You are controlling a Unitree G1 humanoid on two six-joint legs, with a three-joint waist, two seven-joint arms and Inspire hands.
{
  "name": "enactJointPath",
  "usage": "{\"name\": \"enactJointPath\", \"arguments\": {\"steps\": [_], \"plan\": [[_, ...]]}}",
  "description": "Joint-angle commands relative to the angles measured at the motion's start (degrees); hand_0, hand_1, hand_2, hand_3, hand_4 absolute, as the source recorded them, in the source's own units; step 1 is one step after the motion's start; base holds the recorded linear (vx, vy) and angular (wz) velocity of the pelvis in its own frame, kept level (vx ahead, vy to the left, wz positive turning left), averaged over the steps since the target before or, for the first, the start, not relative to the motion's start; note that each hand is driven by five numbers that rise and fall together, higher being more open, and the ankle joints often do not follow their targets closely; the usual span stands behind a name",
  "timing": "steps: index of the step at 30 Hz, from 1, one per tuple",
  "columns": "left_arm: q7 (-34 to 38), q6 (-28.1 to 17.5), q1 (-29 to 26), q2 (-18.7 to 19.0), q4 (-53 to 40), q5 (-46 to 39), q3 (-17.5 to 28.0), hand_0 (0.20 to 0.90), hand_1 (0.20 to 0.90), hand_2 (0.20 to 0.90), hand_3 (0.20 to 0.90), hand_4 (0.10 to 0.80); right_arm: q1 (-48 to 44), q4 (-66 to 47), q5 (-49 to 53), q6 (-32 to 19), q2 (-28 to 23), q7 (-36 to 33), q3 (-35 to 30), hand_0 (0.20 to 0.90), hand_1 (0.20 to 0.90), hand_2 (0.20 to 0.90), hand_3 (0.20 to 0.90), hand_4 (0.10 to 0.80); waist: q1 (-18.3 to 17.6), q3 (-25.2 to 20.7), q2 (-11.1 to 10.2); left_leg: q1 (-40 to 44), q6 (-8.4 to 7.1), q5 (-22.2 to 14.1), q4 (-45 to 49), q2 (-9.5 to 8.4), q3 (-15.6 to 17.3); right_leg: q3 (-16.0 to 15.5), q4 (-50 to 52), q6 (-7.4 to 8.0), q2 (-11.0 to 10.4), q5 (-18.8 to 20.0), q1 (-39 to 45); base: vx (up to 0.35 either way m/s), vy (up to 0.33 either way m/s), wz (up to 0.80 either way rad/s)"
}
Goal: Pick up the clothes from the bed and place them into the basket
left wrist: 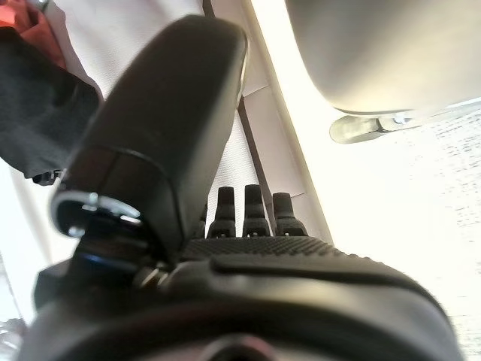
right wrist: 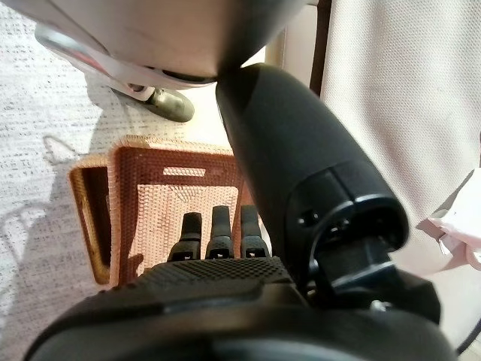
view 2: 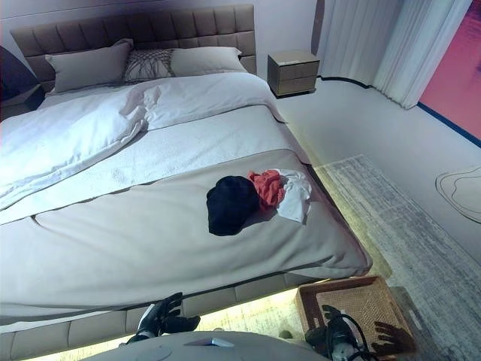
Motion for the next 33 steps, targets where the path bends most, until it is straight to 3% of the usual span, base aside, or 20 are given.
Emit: {"name": "enactJointPath", "arguments": {"steps": [1,7,12,19,24,26,33], "plan": [[-0.6,-0.7,-5.0,-1.5,0.1,-0.8,0.5,0.900,0.900,0.900,0.900,0.800,-5.3,2.4,-1.9,0.2,2.0,0.0,0.7,0.900,0.900,0.900,0.900,0.800,0.7,3.3,-0.7,5.3,0.46,-9.1,0.4,-0.95,1.1,-2.8,1.7,1.61,-2.3,-5.9,4.5,0.000,0.000,0.00],[-1.6,0.5,-5.2,-1.7,0.3,-2.4,0.7,0.900,0.900,0.900,0.900,0.800,-5.5,1.8,-4.6,-0.1,1.8,-3.5,1.3,0.900,0.900,0.900,0.900,0.800,0.8,3.5,-0.7,5.2,0.46,-8.9,0.4,-0.92,1.1,-2.8,1.9,1.65,-2.4,-5.9,4.3,0.000,0.000,0.00],[-0.6,0.4,-5.9,-1.1,-1.0,-2.4,0.1,0.900,0.900,0.900,0.900,0.800,-7.2,-1.8,-14.9,-1.4,-0.2,-13.1,4.0,0.900,0.900,0.900,0.900,0.800,1.5,4.2,-0.8,5.1,0.54,-8.9,0.6,-1.02,0.7,-3.2,2.1,1.75,-2.5,-5.8,4.4,-0.002,-0.008,0.00],[1.0,0.0,-5.6,3.3,-8.6,-1.3,-4.7,0.900,0.900,0.900,0.900,0.800,-15.7,-24.5,-23.1,7.0,-10.4,-24.2,11.2,0.900,0.900,0.900,0.900,0.800,3.3,5.9,-1.7,3.7,0.94,-9.0,1.6,-1.03,-0.2,-2.8,2.9,1.43,-2.4,-5.7,3.1,-0.019,-0.053,0.06],[-0.6,0.9,-4.7,6.6,-14.8,-3.7,-5.0,0.900,0.900,0.900,0.900,0.800,-26.3,-35.6,-25.1,13.0,-20.8,-20.8,12.0,0.900,0.900,0.900,0.900,0.800,4.6,6.8,-2.2,2.6,0.76,-9.7,3.2,-1.06,-0.4,-3.0,3.6,1.35,-2.8,-6.1,2.3,0.039,-0.035,0.10],[-2.7,1.1,-5.2,8.6,-19.4,-6.2,-5.0,0.900,0.900,0.900,0.900,0.800,-36.3,-40.0,-23.0,18.0,-25.3,-19.2,13.1,0.900,0.900,0.900,0.900,0.800,5.9,9.0,-2.4,-2.9,0.59,-10.7,10.0,-1.33,-1.3,-3.9,9.3,0.25,-3.5,-8.0,-1.7,-0.081,-0.042,0.02],[-1.6,-1.0,-9.4,10.3,-26.4,-12.4,-6.9,0.900,0.900,0.900,0.900,0.800,-56.3,-37.7,-21.2,19.6,-30.1,-21.0,17.4,0.900,0.900,0.900,0.900,0.800,8.1,17.2,-1.2,-17.4,0.83,-14.8,27.2,-2.84,-3.3,-4.8,25.2,-2.63,-5.2,-13.1,-14.7,-0.222,0.021,0.12]]}}
